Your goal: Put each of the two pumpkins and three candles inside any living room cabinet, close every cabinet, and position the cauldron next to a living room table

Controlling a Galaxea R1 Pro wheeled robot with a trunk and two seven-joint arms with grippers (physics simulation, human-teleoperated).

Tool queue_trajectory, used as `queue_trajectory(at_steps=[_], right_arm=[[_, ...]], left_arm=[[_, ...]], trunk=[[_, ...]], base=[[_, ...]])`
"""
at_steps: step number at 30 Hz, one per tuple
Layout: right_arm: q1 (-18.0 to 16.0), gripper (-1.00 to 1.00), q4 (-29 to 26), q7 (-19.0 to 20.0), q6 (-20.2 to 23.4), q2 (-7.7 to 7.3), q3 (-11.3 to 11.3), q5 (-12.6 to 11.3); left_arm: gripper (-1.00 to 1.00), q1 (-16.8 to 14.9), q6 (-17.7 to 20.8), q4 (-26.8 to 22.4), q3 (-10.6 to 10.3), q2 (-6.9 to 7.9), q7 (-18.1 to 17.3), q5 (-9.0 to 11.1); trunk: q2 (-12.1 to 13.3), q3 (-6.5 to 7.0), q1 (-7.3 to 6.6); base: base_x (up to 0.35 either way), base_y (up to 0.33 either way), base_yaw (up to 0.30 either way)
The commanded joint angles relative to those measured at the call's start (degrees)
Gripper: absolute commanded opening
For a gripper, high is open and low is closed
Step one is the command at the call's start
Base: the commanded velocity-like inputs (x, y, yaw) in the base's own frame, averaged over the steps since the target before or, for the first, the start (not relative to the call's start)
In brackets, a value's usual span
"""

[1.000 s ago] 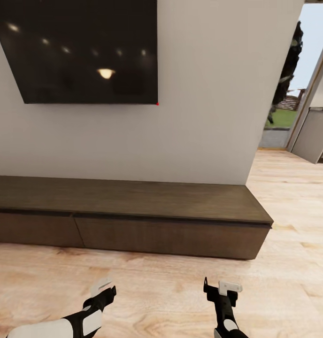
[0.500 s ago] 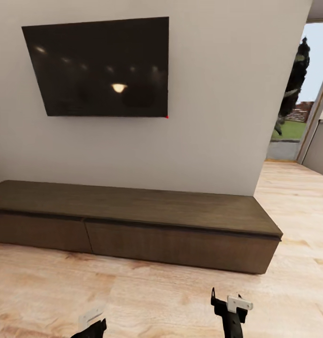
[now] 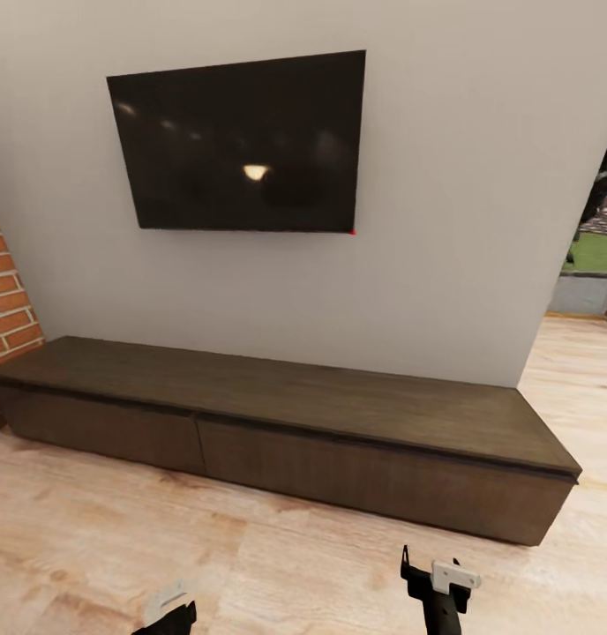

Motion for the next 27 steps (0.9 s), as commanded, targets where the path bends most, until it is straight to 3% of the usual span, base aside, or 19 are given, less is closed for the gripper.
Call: queue_trajectory(at_steps=[1, 16, 27], right_arm=[[-0.02, 1.0, 0.05, -0.17, -0.22, -0.01, 0.5, -0.56], [-0.07, 1.0, 0.13, -0.08, -0.13, 0.35, 0.62, -0.49], [-0.03, 1.0, 0.21, 0.01, 0.34, 0.6, 0.69, -0.4]], left_arm=[[1.0, -0.08, -0.37, -0.3, -0.48, 0.07, 0.43, 0.2], [1.0, -0.08, 0.13, -0.39, -0.54, -0.04, 0.43, 0.2], [1.0, -0.08, 0.72, -0.47, -0.57, -0.09, 0.46, 0.2]], trunk=[[0.39, 0.13, -0.24], [6.4, 2.82, -3.53], [10.82, 4.8, -5.95]], base=[[0.0, 0.301, 0.012], [0.0, 0.313, 0.013], [0.079, 0.321, 0.244]])
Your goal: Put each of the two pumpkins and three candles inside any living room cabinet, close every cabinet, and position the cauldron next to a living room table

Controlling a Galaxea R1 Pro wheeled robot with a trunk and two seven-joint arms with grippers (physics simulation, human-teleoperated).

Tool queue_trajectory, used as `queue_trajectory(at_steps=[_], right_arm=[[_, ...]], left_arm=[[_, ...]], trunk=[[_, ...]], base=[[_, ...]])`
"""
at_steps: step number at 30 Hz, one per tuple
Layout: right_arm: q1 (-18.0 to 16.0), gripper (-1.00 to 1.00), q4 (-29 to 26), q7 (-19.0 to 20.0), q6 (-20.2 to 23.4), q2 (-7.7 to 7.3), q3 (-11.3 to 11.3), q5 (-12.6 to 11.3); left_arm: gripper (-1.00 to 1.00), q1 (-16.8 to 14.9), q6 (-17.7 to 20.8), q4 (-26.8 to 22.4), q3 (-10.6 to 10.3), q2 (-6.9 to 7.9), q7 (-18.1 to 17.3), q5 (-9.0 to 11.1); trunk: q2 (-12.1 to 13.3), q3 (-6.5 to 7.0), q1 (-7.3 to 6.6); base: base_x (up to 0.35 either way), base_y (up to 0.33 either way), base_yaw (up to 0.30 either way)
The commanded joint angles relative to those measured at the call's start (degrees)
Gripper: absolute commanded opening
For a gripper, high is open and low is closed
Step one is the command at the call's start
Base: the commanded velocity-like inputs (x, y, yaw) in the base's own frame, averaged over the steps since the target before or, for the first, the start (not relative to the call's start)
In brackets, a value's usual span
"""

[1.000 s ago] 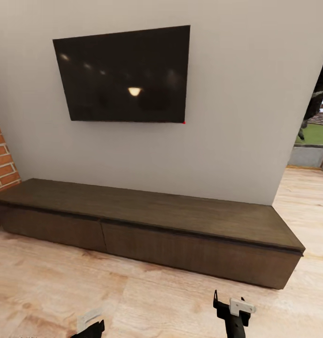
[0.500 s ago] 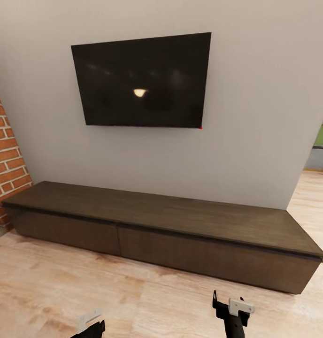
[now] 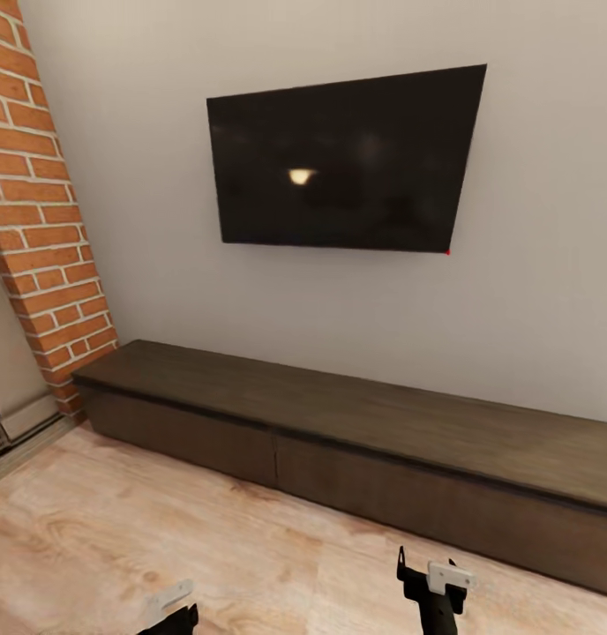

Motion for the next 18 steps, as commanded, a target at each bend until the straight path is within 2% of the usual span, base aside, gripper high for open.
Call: queue_trajectory(at_steps=[1, 6, 18], right_arm=[[-0.05, 1.0, 0.05, -0.15, -0.21, 0.01, 0.5, -0.55], [-0.08, 1.0, 0.07, -0.02, -0.17, 0.17, 0.51, -0.61], [-0.07, 1.0, 0.06, 0.0, -0.32, 0.5, 0.54, -0.5]], left_arm=[[1.0, -0.08, -0.38, -0.3, -0.48, 0.06, 0.43, 0.22], [1.0, -0.08, -0.47, -0.35, -0.48, -0.03, 0.47, 0.22], [1.0, -0.08, -0.42, -0.58, -0.55, -0.37, 0.39, 0.22]], trunk=[[0.39, 0.12, -0.22], [2.39, 1.02, -1.32], [7.21, 3.18, -3.95]], base=[[0.167, 0.271, 0.276], [0.169, 0.138, 0.276], [0.012, 0.007, 0.279]])
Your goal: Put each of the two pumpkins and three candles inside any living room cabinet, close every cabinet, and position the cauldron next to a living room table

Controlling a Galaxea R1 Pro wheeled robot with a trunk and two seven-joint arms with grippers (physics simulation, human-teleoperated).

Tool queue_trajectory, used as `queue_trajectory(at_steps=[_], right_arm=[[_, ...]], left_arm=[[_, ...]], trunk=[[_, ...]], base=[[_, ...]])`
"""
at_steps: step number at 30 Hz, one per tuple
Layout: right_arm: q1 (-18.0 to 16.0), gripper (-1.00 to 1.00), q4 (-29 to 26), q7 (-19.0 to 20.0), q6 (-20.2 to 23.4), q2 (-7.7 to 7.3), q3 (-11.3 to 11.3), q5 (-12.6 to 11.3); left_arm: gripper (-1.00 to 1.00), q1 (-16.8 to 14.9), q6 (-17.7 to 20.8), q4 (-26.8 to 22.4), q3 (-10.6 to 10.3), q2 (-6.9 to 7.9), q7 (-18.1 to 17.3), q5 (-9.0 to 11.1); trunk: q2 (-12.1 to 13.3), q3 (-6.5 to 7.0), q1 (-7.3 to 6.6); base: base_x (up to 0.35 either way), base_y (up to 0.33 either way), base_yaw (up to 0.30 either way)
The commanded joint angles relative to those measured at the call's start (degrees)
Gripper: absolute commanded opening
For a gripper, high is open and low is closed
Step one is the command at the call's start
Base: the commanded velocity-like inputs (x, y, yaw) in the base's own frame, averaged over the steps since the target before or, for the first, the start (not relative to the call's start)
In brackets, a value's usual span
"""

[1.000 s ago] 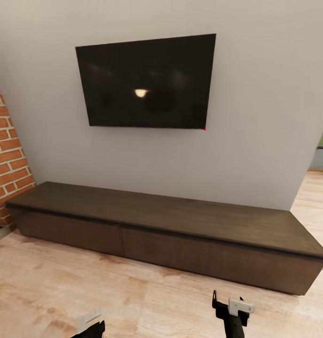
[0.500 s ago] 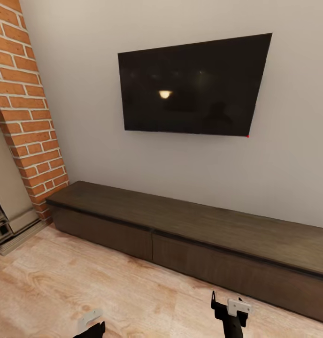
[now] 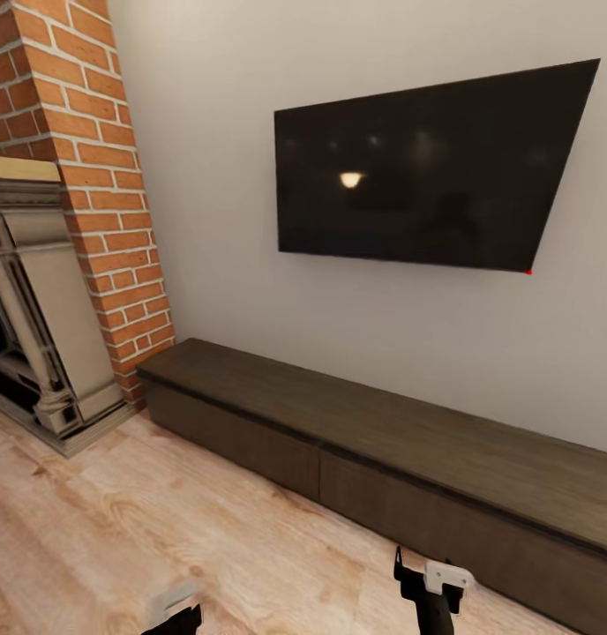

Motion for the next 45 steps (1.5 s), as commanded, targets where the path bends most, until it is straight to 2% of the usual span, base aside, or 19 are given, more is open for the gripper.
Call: queue_trajectory(at_steps=[1, 10, 18, 20, 24, 30, 33, 34, 37, 40, 42, 45], right_arm=[[-0.03, 1.0, 0.03, -0.16, -0.19, 0.0, 0.51, -0.54], [-0.03, 1.0, 0.25, -0.16, -0.23, 0.04, 0.57, -0.32], [-0.05, 1.0, 0.81, -0.08, -0.24, 0.79, 0.7, 0.0], [-0.02, 1.0, 0.79, -0.02, -0.16, 0.75, 0.84, 0.02], [-0.04, 1.0, 0.75, 0.08, -0.06, 0.73, 1.24, 0.18], [-0.05, 1.0, 1.07, -0.04, -0.16, 0.45, 2.44, 0.69], [-0.05, 1.0, 4.62, -0.08, -0.38, 0.05, 2.64, 0.78], [3.68, 1.0, 7.06, -0.1, -2.18, -1.46, 2.76, 0.88], [5.83, 1.0, 7.32, -0.08, -8.39, -1.38, 3.0, 2.04], [8.09, 1.0, 7.36, -0.09, -15.13, -0.9, 3.2, 4.72], [9.29, 1.0, 7.33, -0.16, -17.07, -0.71, 3.23, 6.02], [10.22, 1.0, 7.31, -0.28, -17.41, -0.52, 3.25, 7.22]], left_arm=[[1.0, -0.09, -0.37, -0.29, -0.48, 0.06, 0.45, 0.22], [1.0, -0.09, -0.28, -0.28, -0.49, 0.06, 0.42, 0.22], [1.0, -0.03, -0.51, -0.28, -0.41, 0.2, 0.54, 0.22], [1.0, 1.25, -0.83, -0.28, -0.43, 0.23, 0.46, 0.22], [1.0, 5.94, -2.71, -0.01, -0.41, 0.54, 0.38, 0.22], [1.0, 9.09, -7.37, 0.21, -0.45, 1.27, 0.35, 0.22], [1.0, 10.18, -10.58, 0.13, -0.48, 1.39, 0.3, 0.22], [1.0, 12.8, -14.43, 0.08, -0.49, 1.44, 0.28, 0.22], [1.0, 13.24, -16.48, 0.07, -0.49, 1.45, 0.28, 0.22], [1.0, 13.34, -17.52, 0.11, -0.48, 1.45, 0.28, 0.22], [1.0, 13.37, -18.53, 0.09, -0.49, 1.45, 0.28, 0.22], [1.0, 13.37, -19.63, 0.08, -0.47, 1.45, 0.29, 0.22]], trunk=[[0.39, 0.12, -0.23], [4.0, 1.74, -2.21], [7.21, 3.12, -3.97], [8.01, 3.44, -4.41], [9.61, 4.07, -5.29], [12.02, 5.0, -6.6], [13.22, 5.46, -7.26], [13.62, 5.63, -7.48], [14.83, 6.17, -8.14], [15.23, 6.32, -8.36], [15.23, 6.28, -8.36], [15.23, 6.21, -8.36]], base=[[0.0, 0.0, 0.281], [0.0, 0.0, 0.28], [0.0, 0.0, 0.28], [0.0, 0.0, 0.28], [0.0, 0.0, 0.28], [0.0, 0.0, 0.28], [0.0, 0.0, 0.277], [0.0, 0.0, 0.276], [0.0, 0.0, 0.276], [0.0, 0.0, 0.276], [0.0, 0.0, 0.276], [0.0, 0.0, 0.276]])
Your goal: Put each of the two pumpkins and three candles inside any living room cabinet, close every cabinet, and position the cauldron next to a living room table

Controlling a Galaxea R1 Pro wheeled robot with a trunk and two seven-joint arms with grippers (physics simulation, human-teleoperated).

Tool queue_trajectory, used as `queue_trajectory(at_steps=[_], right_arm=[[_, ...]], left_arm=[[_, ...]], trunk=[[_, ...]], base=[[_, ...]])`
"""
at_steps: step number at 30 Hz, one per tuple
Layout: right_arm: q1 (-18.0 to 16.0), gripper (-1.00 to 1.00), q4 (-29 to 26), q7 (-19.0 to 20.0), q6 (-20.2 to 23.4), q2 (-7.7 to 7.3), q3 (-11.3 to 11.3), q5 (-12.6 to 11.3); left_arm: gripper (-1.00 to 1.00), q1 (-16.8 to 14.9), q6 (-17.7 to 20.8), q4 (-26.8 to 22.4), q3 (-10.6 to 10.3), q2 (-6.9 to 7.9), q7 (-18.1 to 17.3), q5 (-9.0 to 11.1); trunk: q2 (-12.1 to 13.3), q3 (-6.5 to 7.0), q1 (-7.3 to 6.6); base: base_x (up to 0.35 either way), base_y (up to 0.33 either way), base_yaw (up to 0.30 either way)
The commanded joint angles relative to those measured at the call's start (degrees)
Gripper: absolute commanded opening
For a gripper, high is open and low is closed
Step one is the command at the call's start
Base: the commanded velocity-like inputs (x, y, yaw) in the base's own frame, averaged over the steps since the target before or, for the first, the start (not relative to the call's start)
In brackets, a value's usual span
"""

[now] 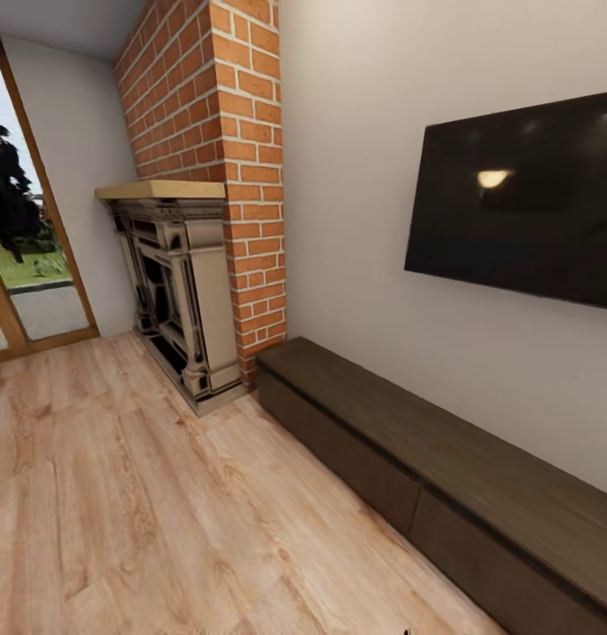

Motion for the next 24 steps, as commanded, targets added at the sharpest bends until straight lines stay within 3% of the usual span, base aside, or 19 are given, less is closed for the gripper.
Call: queue_trajectory(at_steps=[1, 6, 18, 24], right_arm=[[0.11, 1.0, 0.1, -0.42, -0.17, 0.05, 0.48, 0.11], [0.38, 1.0, 0.12, -0.45, -0.17, 0.17, 0.52, 0.46], [0.41, 1.0, 0.04, -0.18, -0.02, -0.04, 0.54, 0.44], [0.41, 1.0, -0.04, -0.14, 1.72, -0.16, 0.49, 0.3]], left_arm=[[1.0, -0.09, -0.52, -0.26, -0.49, 0.06, 0.56, 0.04], [1.0, -0.1, -0.85, -0.27, -0.5, 0.06, 0.55, 0.04], [1.0, -0.1, -0.81, -0.35, -0.51, -0.09, 0.55, 0.04], [1.0, -0.06, -0.81, -0.36, -0.5, -0.16, 0.51, 0.04]], trunk=[[-0.03, -0.08, -0.01], [-0.03, -0.21, -0.01], [-0.03, -0.53, -0.01], [-0.03, -0.6, -0.01]], base=[[0.0, 0.0, 0.276], [0.0, 0.076, 0.276], [-0.051, 0.289, 0.274], [0.135, 0.319, 0.087]])
